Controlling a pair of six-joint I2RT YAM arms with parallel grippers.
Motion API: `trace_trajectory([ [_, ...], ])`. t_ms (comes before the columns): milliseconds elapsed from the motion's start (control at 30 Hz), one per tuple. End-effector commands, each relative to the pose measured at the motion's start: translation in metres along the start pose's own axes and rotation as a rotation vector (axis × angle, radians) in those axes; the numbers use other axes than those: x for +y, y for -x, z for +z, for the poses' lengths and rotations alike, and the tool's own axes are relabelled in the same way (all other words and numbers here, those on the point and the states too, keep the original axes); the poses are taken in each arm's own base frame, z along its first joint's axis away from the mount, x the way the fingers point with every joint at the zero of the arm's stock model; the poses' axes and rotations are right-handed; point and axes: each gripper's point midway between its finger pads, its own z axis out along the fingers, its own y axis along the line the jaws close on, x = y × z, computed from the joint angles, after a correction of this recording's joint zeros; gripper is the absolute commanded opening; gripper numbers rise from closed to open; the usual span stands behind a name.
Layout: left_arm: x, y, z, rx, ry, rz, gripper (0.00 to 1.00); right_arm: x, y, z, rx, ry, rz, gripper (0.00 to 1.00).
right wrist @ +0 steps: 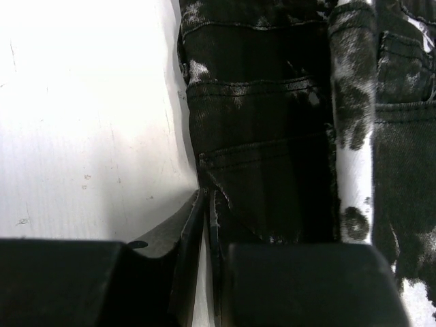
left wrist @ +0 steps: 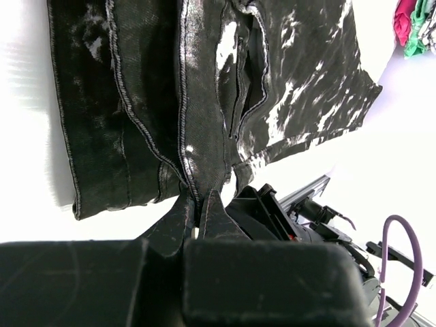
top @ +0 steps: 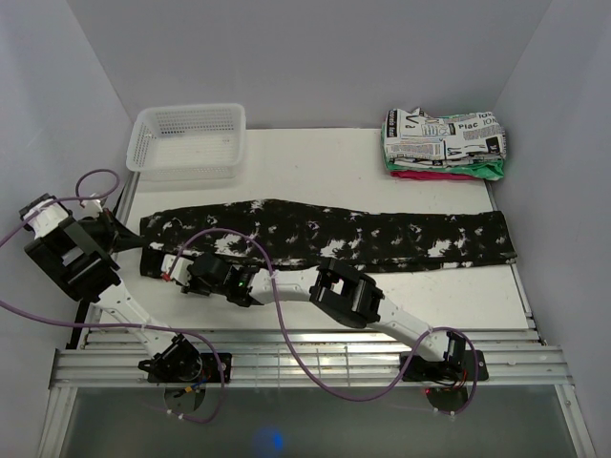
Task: Fold and stack the trousers
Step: Fold the trousers
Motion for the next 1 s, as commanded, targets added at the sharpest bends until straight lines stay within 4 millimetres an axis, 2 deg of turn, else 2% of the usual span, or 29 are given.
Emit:
trace_trajectory([
  [0,-0.033,0.011,-0.023,-0.072,-0.018,0.061,0.0,-0.012,-0.024,0.006,0.06,-0.052,-0.016,0.14],
  [133,-0.037,-0.003,-0.028,-0.069,0.012,0.097,0.0,-0.019,-0.026,0.006,0.063,-0.074,-0.015,0.14],
  [367,-0.025,-0.04,-0.021,0.0,0.056,0.099,0.0,-0.031,-0.029,0.006,0.067,-0.109,-0.022,0.13],
  [467,-0.018,-0.048,-0.021,0.012,0.068,0.09,0.0,-0.035,-0.032,0.005,0.072,-0.115,-0.02,0.13],
  [667,0.013,-0.034,-0.023,-0.011,0.079,0.014,0.0,-0.036,-0.03,0.004,0.069,-0.114,-0.019,0.12],
  [767,0.032,-0.027,-0.016,-0.022,0.117,0.014,0.0,-0.036,-0.03,0.003,0.071,-0.112,-0.018,0.12],
  [867,0.048,-0.031,-0.004,-0.003,0.129,-0.022,0.0,-0.037,-0.026,0.002,0.066,-0.11,-0.019,0.12],
  [967,0.055,-0.036,0.008,0.001,0.111,-0.051,0.0,-0.034,-0.024,0.003,0.06,-0.104,-0.023,0.12],
])
